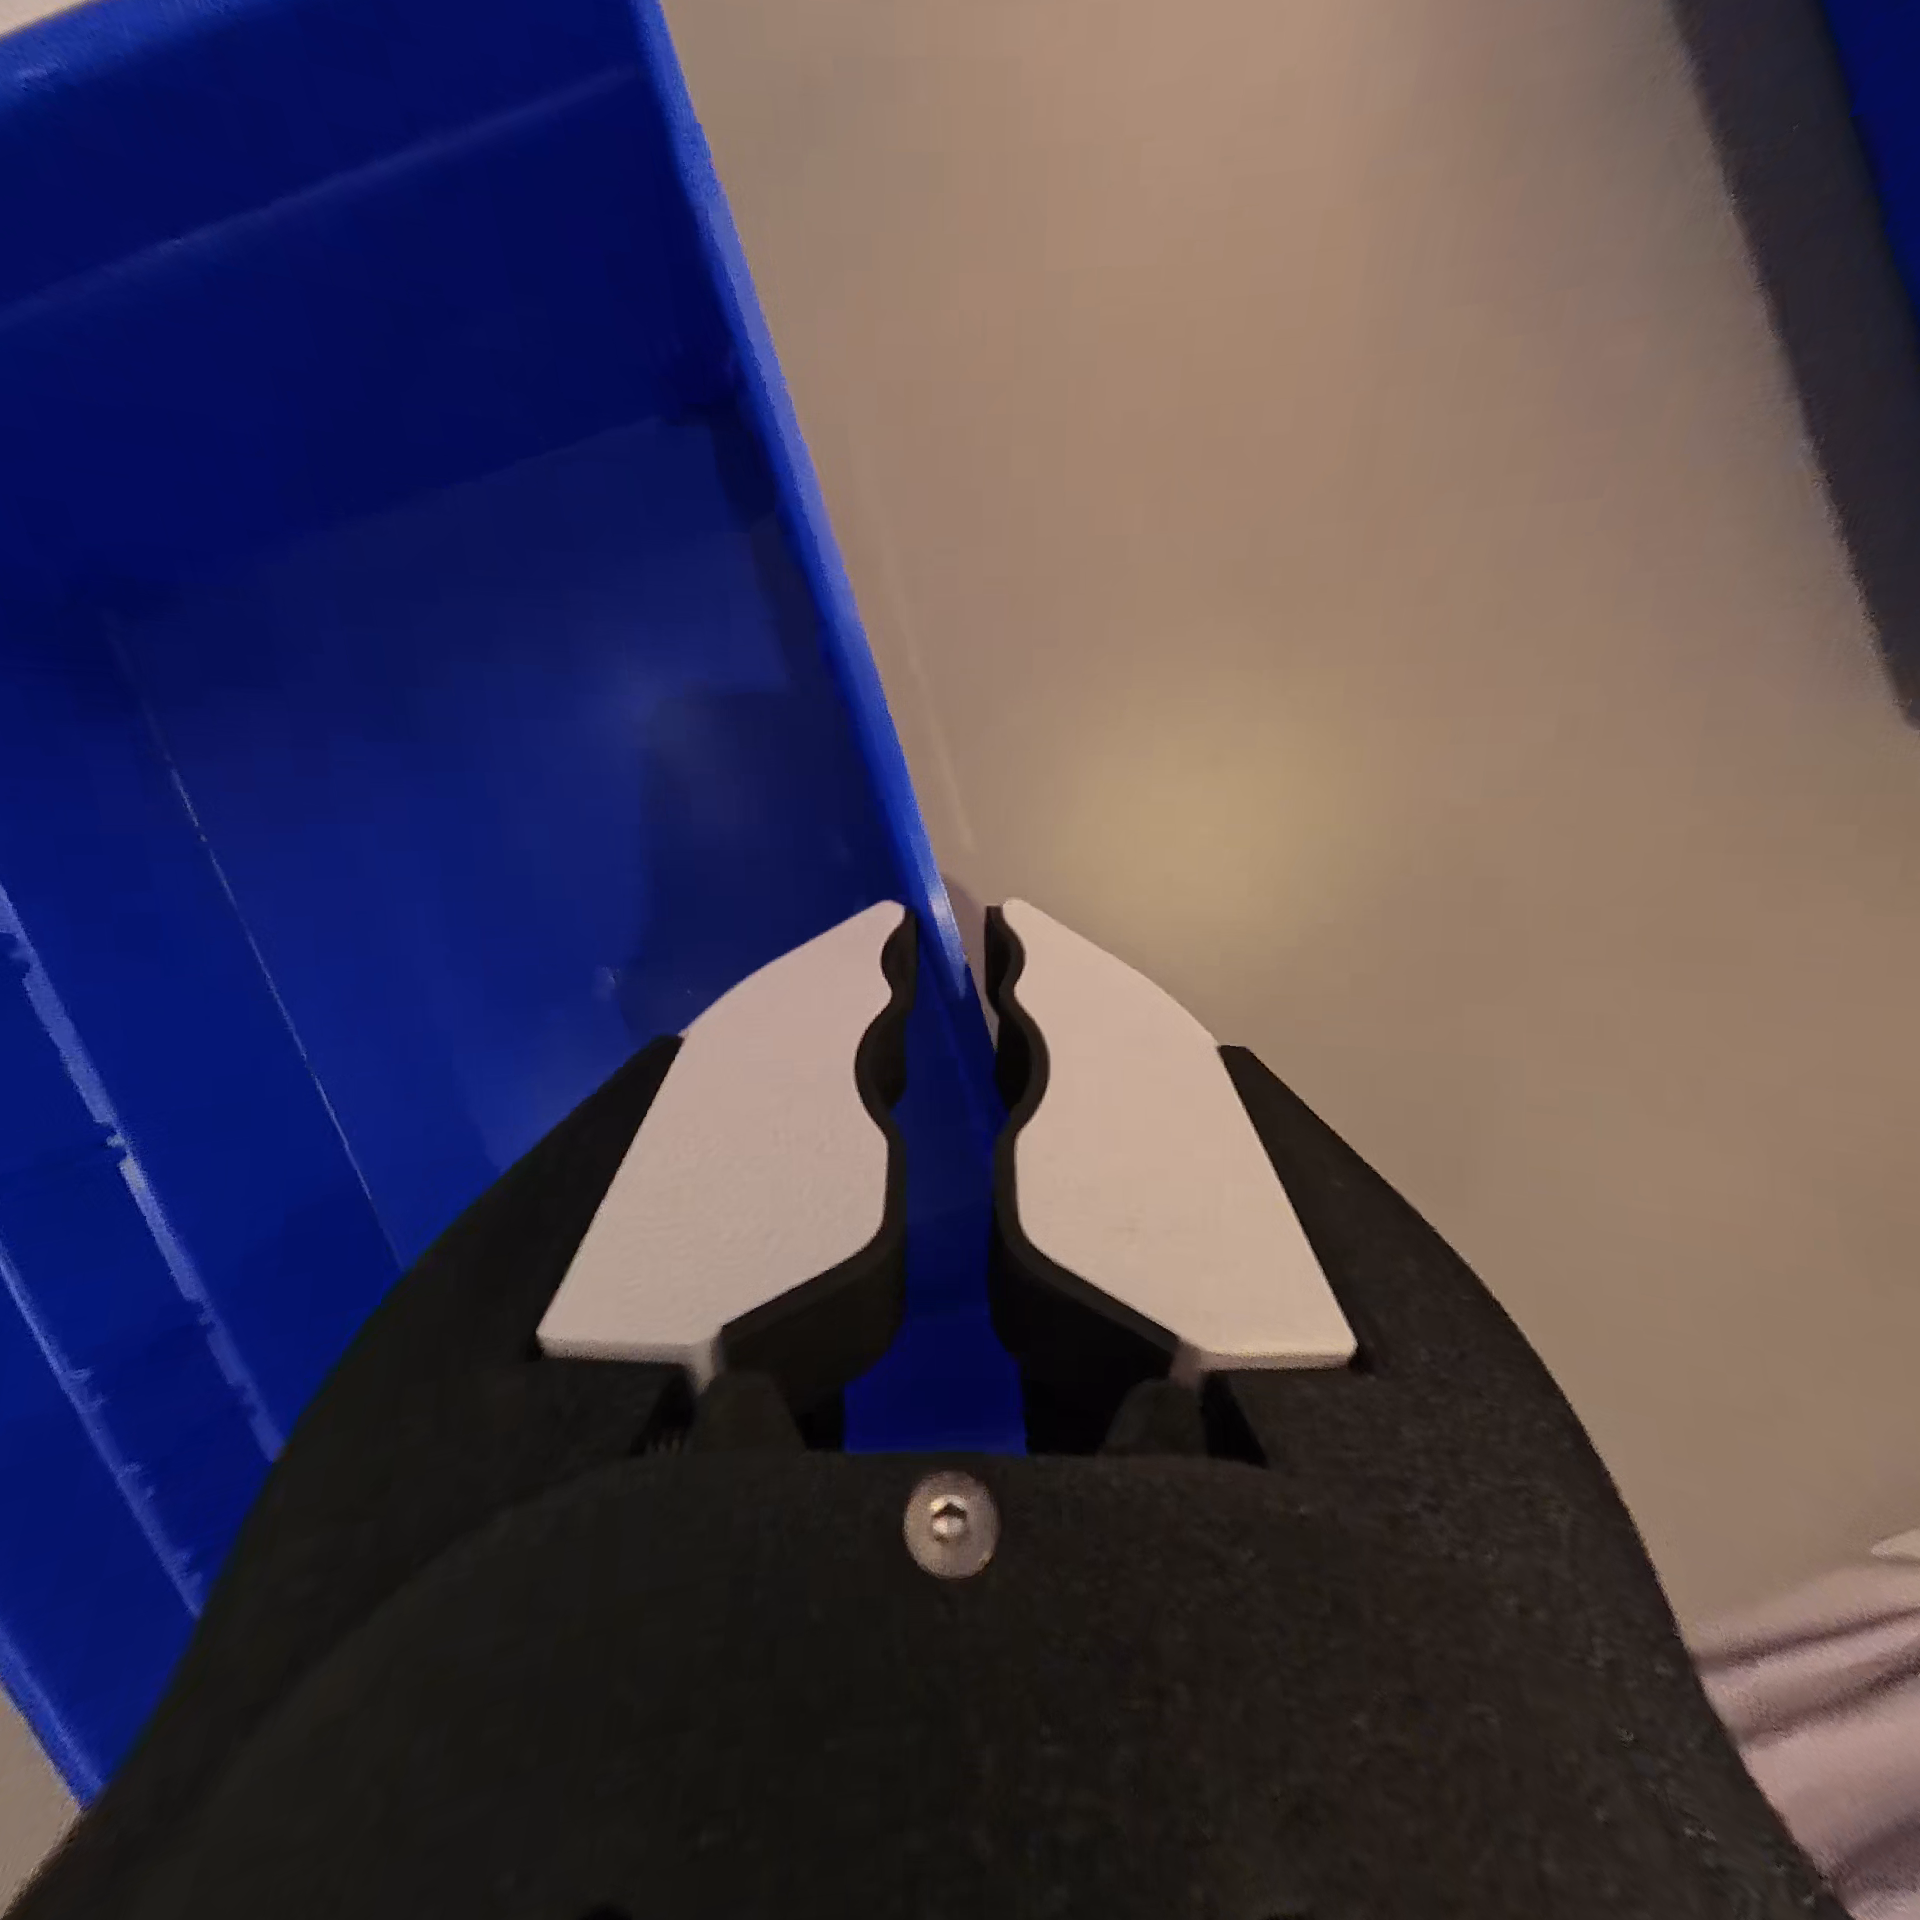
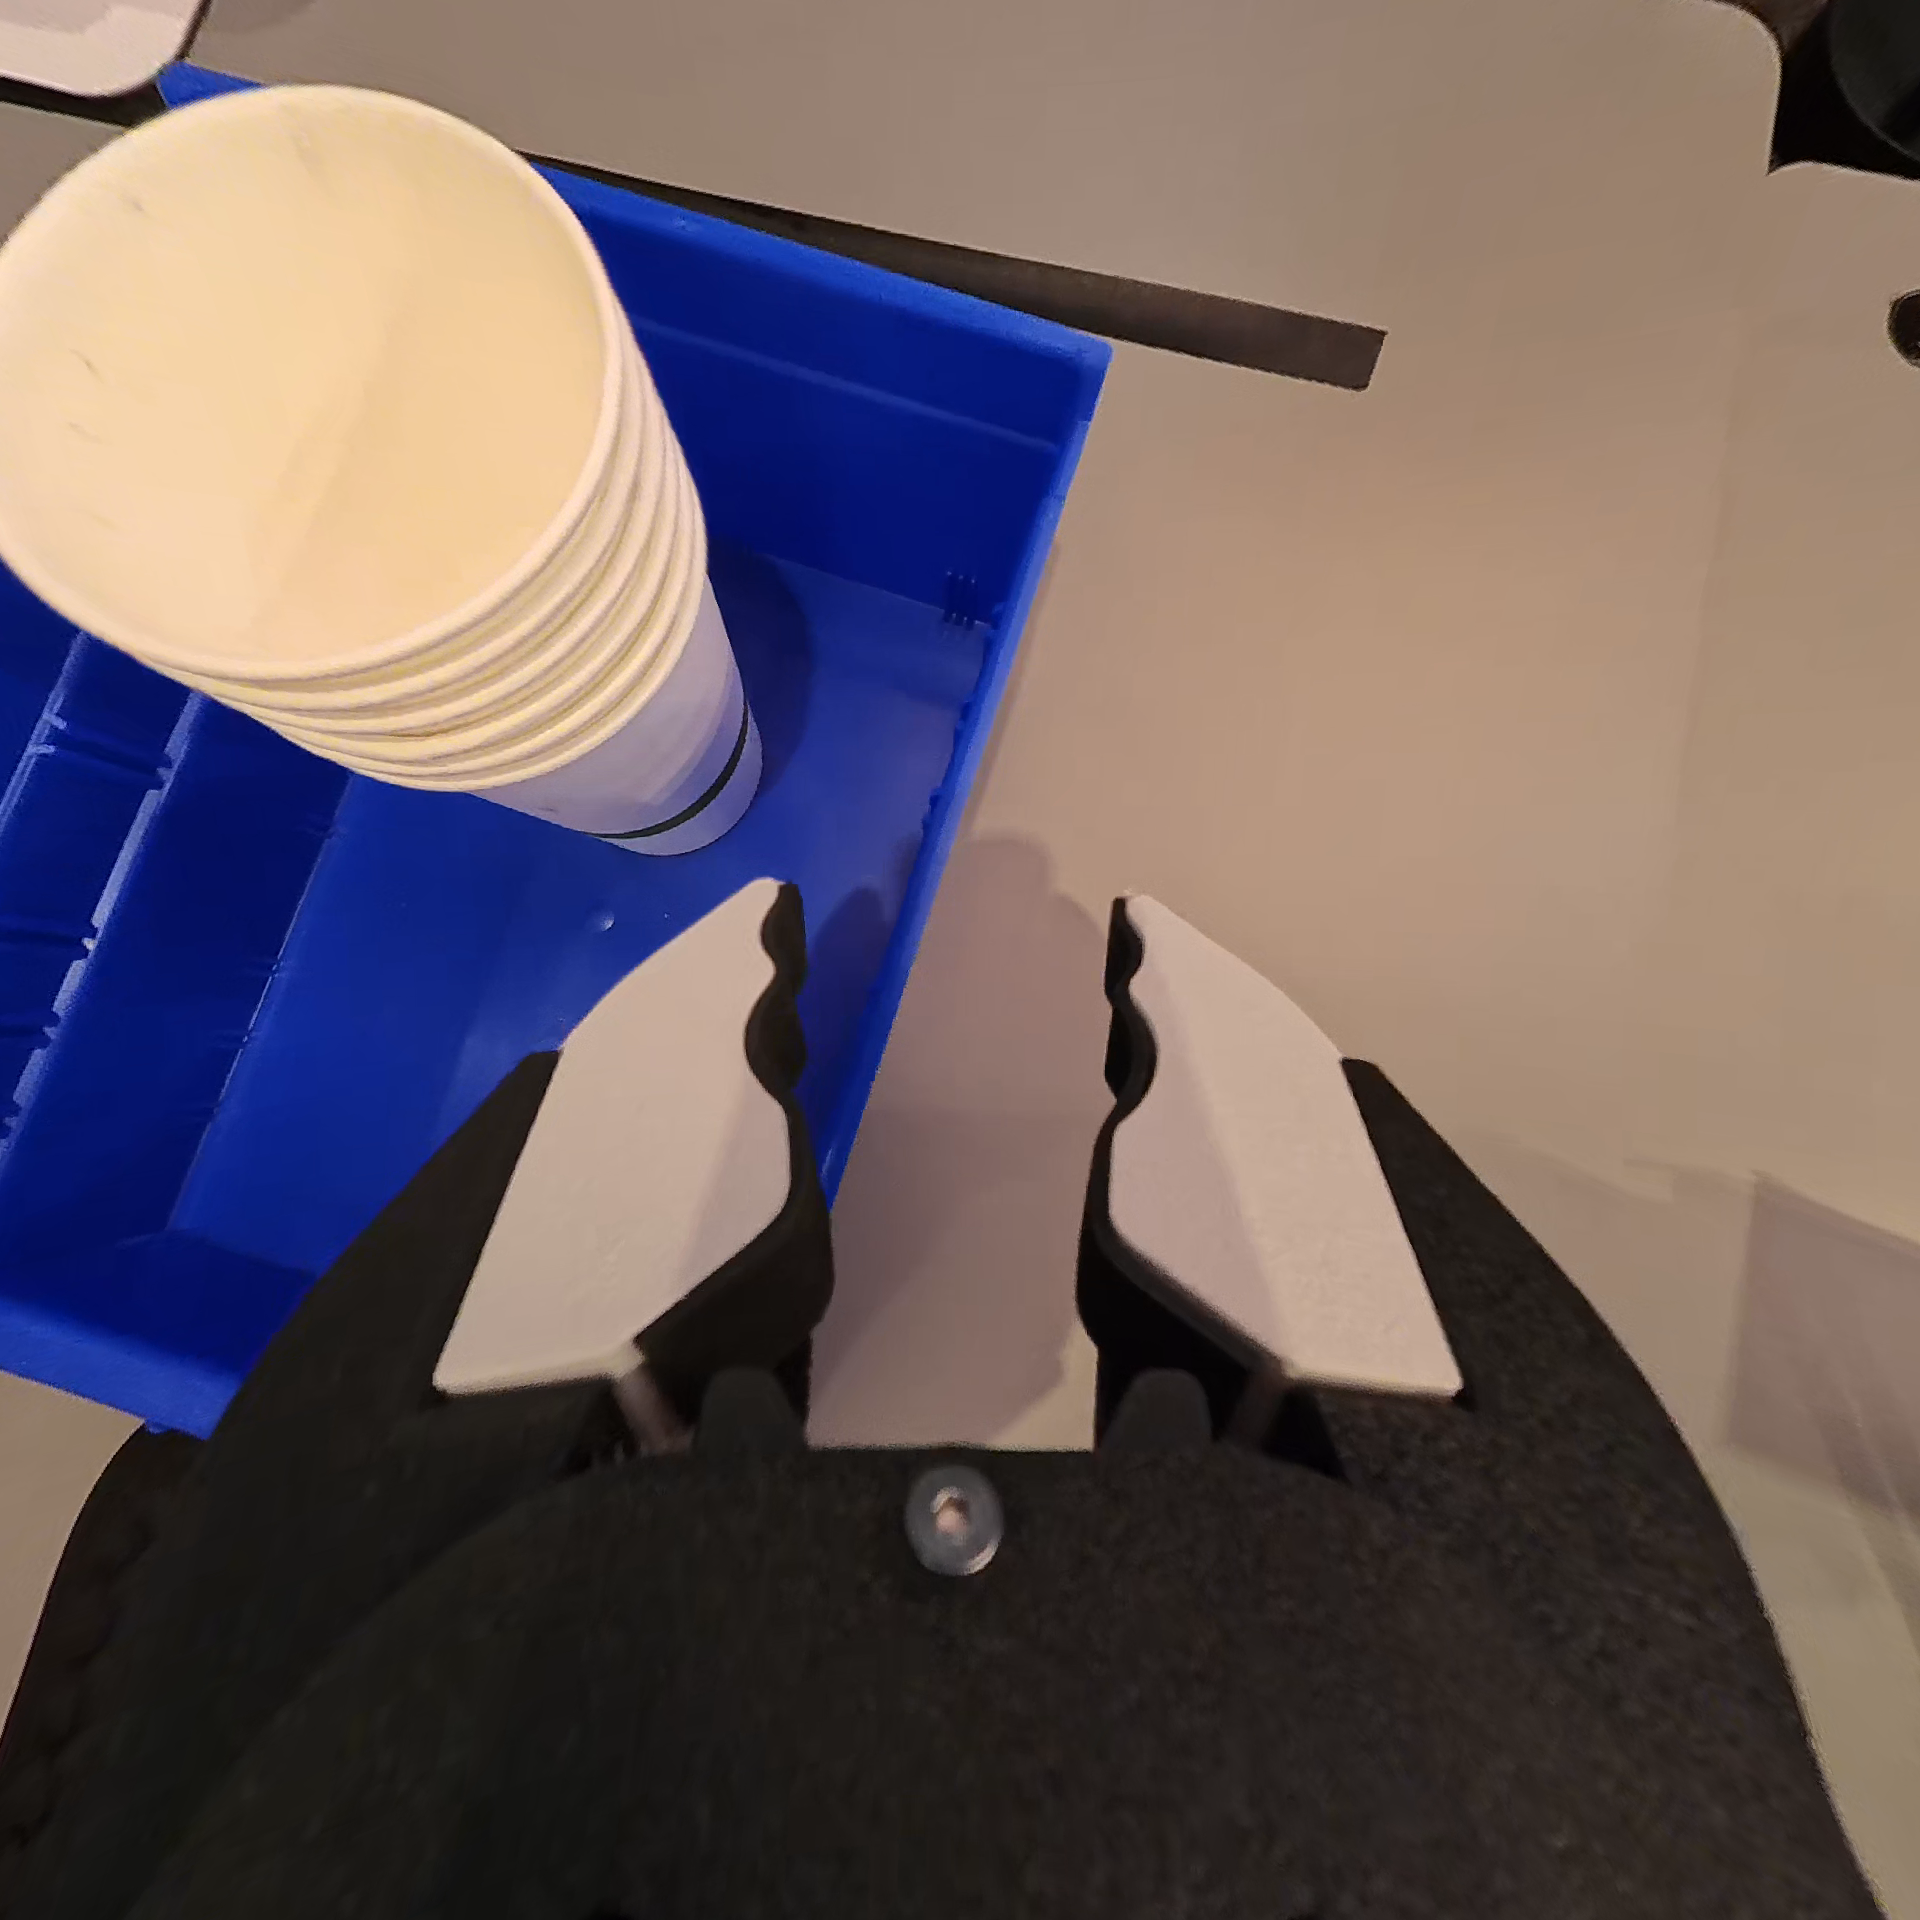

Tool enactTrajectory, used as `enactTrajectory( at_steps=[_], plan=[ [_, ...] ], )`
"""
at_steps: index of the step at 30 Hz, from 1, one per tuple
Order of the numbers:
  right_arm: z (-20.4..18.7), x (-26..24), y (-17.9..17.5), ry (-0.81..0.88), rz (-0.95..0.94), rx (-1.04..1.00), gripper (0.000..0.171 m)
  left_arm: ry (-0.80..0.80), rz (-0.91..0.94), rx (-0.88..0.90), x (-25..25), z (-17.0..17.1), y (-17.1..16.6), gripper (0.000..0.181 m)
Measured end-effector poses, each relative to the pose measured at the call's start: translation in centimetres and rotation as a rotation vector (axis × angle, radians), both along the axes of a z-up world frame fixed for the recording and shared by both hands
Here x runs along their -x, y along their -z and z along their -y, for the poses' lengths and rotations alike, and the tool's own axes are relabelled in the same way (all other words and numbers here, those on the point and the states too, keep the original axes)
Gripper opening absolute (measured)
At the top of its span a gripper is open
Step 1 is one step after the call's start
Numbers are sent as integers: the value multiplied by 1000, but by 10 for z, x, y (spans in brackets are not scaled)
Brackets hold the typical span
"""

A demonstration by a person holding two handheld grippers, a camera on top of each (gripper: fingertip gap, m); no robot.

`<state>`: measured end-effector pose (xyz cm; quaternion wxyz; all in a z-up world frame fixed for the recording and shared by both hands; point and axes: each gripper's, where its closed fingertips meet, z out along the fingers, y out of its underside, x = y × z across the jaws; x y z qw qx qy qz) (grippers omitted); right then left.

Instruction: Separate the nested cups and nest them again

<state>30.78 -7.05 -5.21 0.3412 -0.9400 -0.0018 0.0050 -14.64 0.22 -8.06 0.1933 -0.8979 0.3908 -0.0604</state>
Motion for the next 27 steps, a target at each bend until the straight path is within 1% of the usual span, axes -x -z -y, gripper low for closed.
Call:
enactTrajectory(
  at_steps=[6,10,13,16,18,20,23,25,27],
  plan=[
    [-5,5,11,24,-93,40,55,42,39,13,-61,17,0,21],
    [-6,9,26,50,-127,113,52,29,77,38,-92,20,0,26],
    [-9,16,38,64,-183,172,46,34,125,52,-115,20,0,30],
    [-9,25,51,38,-185,249,36,37,243,102,-141,21,-3,34],
    [-10,26,57,30,-149,284,31,60,346,155,-157,25,-6,36],
    [-11,22,61,46,-88,307,24,94,465,217,-169,31,-11,43],
    [-10,18,65,68,-48,335,17,126,615,236,-169,32,-30,39],
    [-8,16,68,88,-41,357,10,180,671,152,-158,29,-54,35],
    [-6,18,69,89,-54,363,8,241,691,9,-138,27,-84,33]
  ],
)
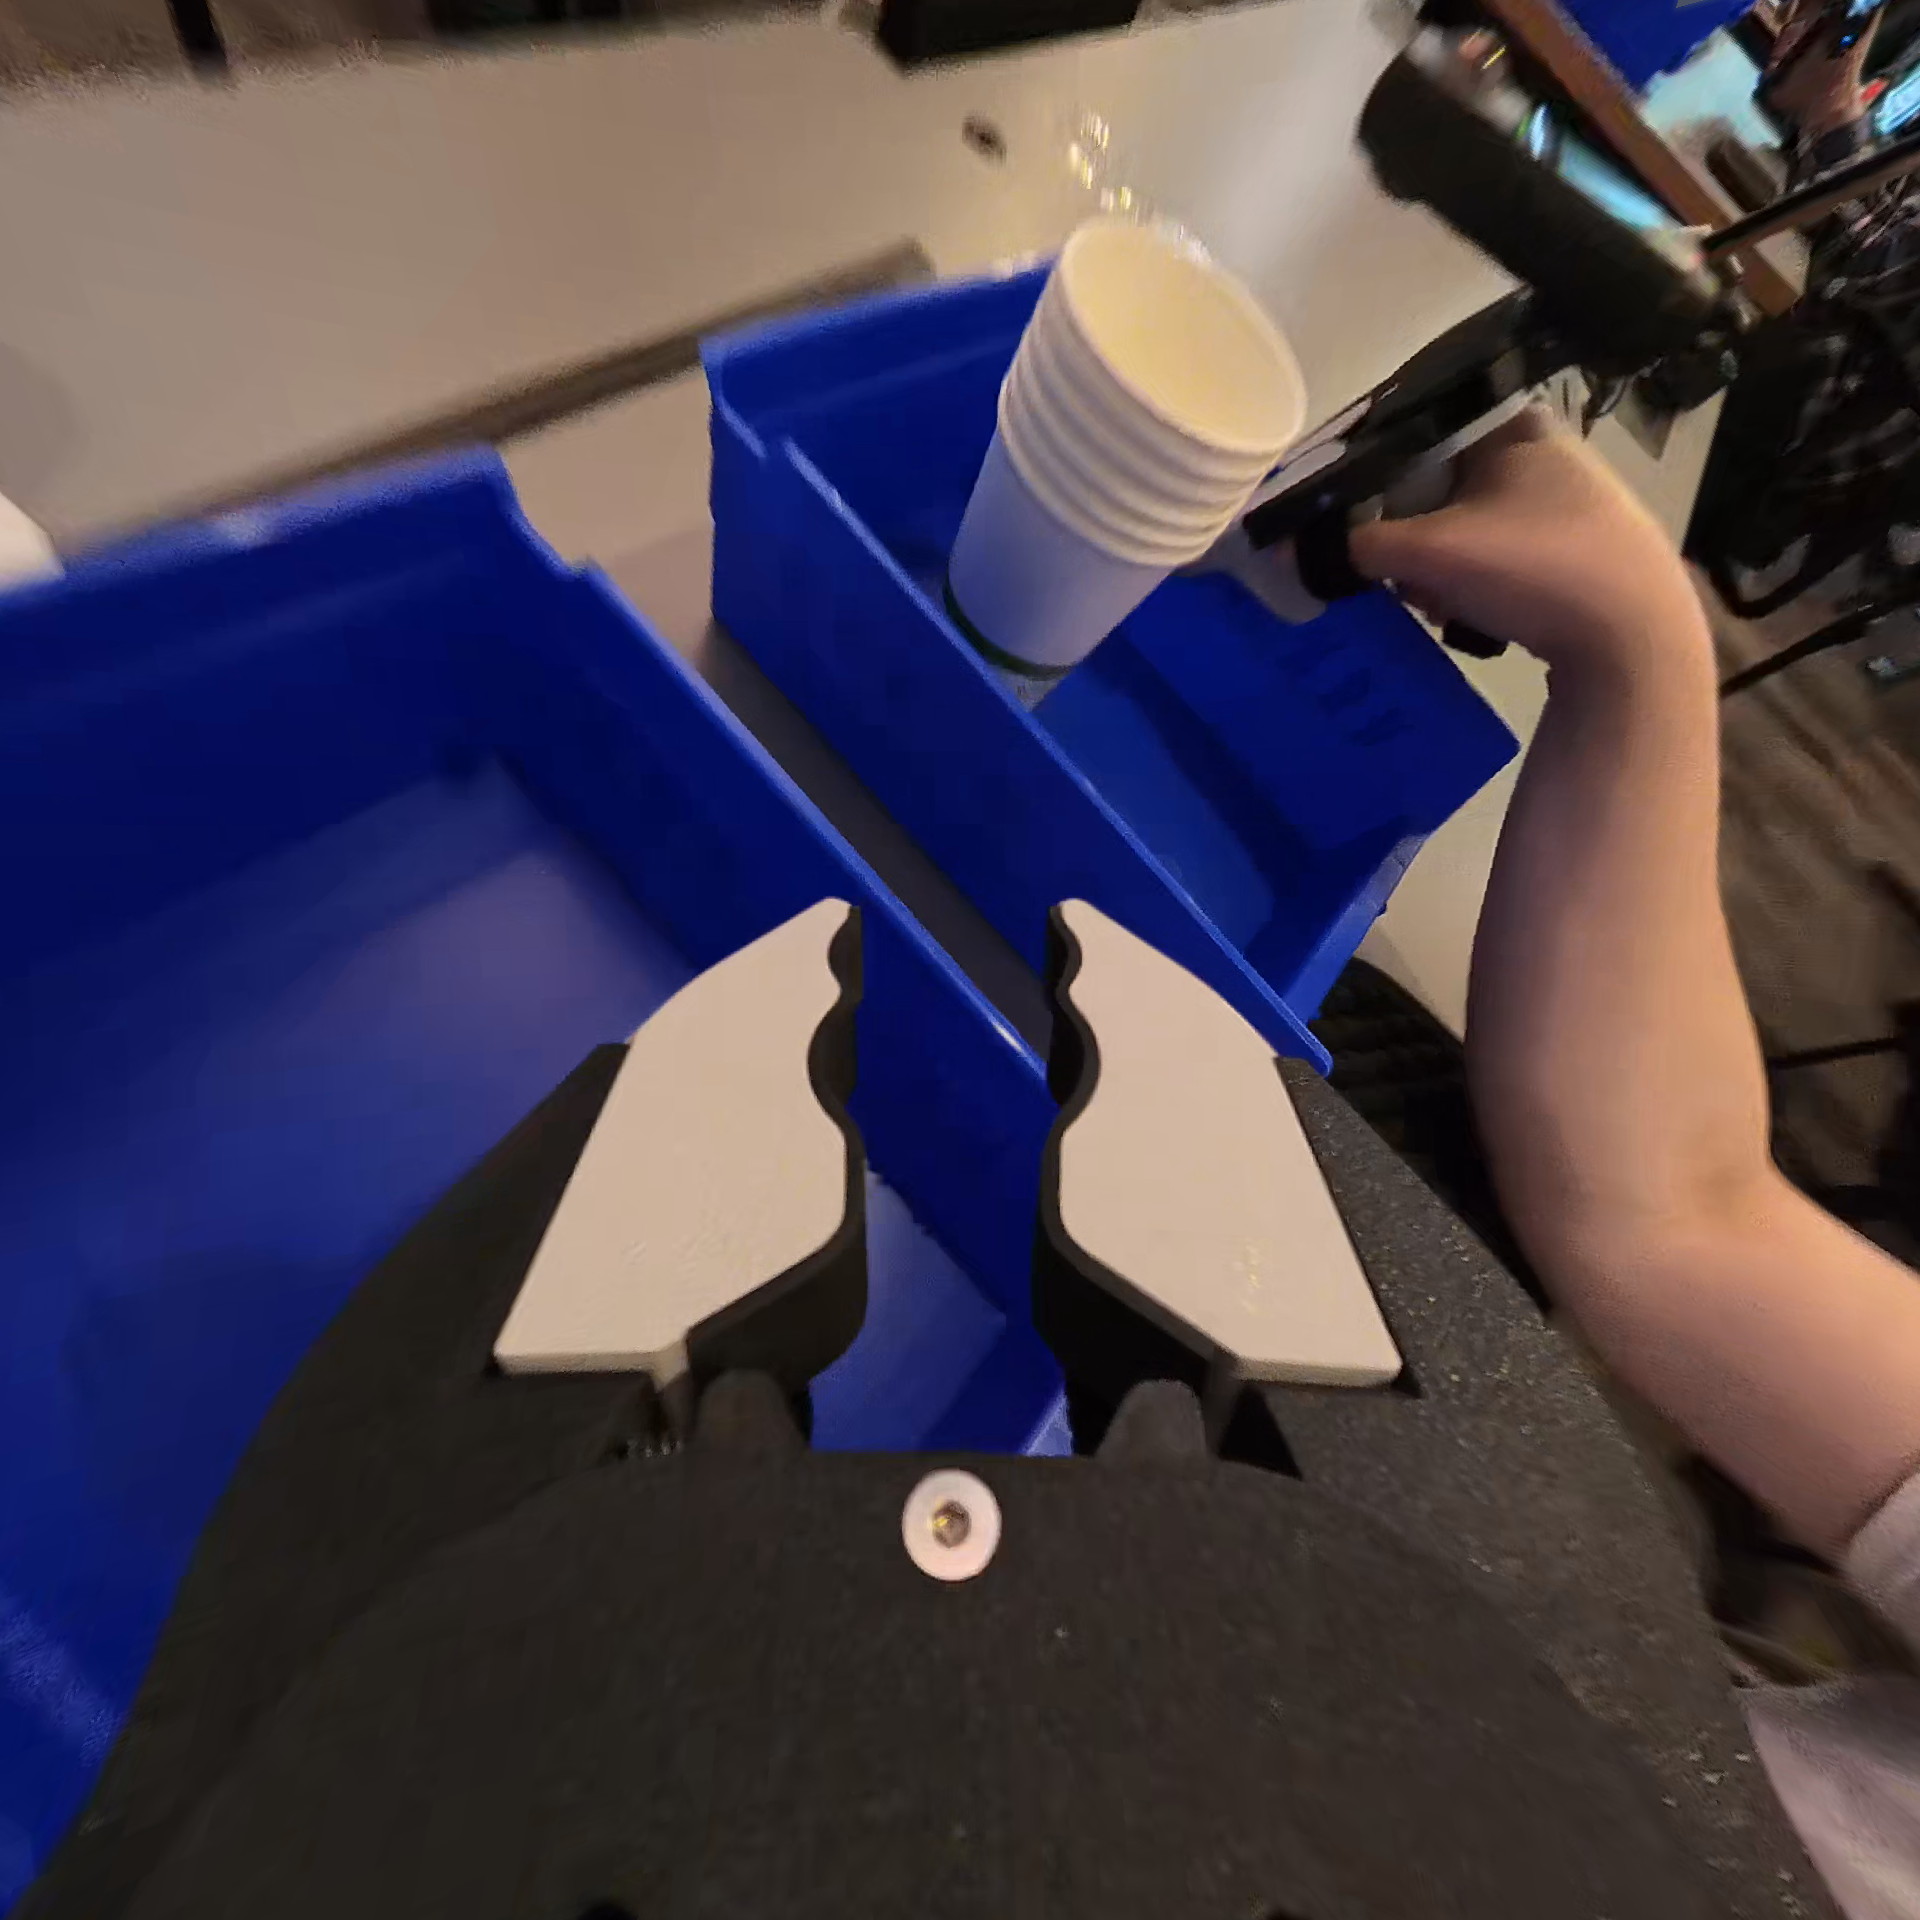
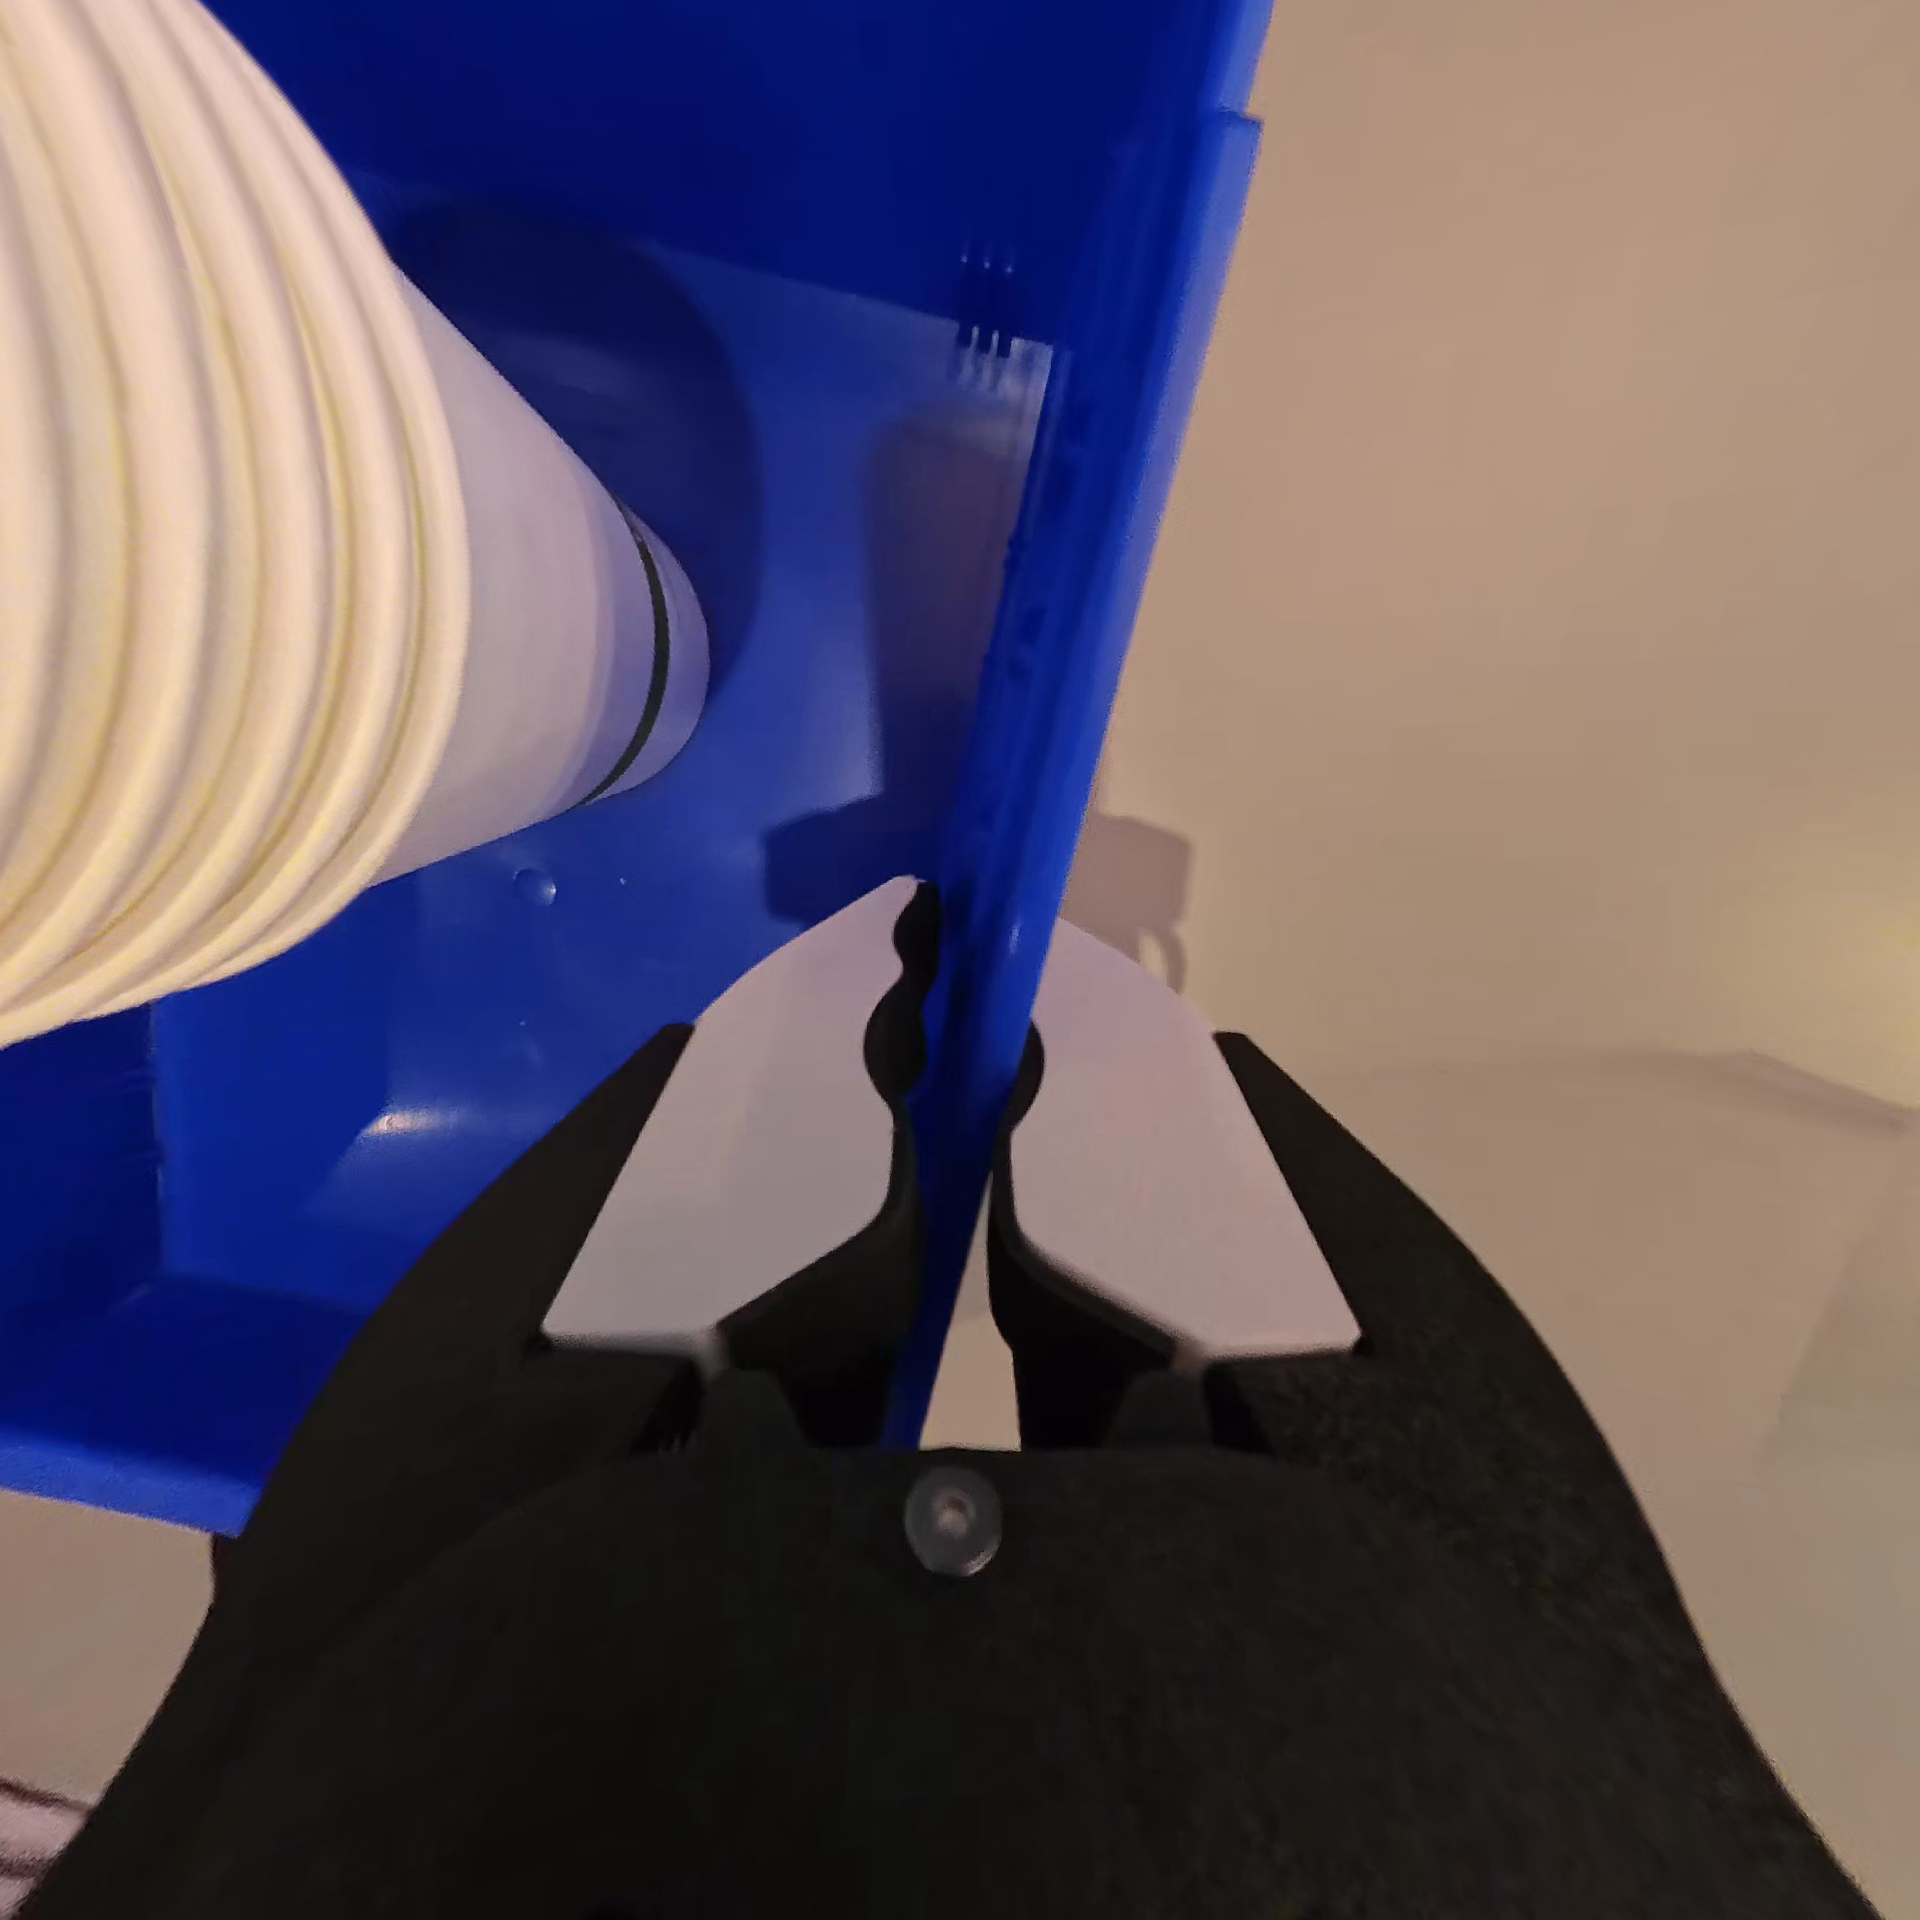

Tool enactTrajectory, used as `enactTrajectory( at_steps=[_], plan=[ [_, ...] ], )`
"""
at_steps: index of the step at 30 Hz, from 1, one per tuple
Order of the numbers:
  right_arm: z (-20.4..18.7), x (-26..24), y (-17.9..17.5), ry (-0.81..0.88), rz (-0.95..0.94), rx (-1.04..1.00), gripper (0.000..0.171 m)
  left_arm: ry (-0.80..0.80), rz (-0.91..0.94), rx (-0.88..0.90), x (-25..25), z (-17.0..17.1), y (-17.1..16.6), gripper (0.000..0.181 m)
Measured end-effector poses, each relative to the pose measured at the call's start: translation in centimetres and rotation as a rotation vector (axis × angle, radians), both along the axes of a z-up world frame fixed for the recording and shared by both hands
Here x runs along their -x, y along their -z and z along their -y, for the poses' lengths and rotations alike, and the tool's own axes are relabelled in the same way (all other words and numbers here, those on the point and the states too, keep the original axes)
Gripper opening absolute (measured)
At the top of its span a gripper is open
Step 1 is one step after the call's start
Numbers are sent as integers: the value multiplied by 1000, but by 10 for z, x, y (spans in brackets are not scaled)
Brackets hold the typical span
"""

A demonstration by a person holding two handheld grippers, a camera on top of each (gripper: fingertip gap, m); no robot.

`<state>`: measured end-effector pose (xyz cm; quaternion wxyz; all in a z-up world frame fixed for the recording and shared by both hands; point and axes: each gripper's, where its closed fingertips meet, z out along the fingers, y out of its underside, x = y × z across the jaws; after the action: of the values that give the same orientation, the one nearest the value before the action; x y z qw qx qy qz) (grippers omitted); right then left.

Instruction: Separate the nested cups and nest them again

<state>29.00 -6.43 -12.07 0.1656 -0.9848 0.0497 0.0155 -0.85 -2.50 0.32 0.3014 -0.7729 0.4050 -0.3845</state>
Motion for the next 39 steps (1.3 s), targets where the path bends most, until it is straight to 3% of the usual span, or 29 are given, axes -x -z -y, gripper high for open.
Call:
enactTrajectory(
  at_steps=[3,6,10,16,20,39],
  plan=[
    [1,2,0,14,-18,13,8,-23,52,-286,46,0,-56,36],
    [0,2,2,17,17,41,8,-147,105,-553,110,-6,-111,39],
    [-3,8,5,16,-31,54,12,-248,194,-690,186,-6,-162,40],
    [1,11,6,45,-103,60,7,-270,146,-561,259,-18,-147,37],
    [2,12,5,-46,-83,144,8,-389,193,-604,292,-30,-159,28],
    [0,13,-3,122,-132,126,5,-333,249,-534,311,-16,-158,25]
  ],
)
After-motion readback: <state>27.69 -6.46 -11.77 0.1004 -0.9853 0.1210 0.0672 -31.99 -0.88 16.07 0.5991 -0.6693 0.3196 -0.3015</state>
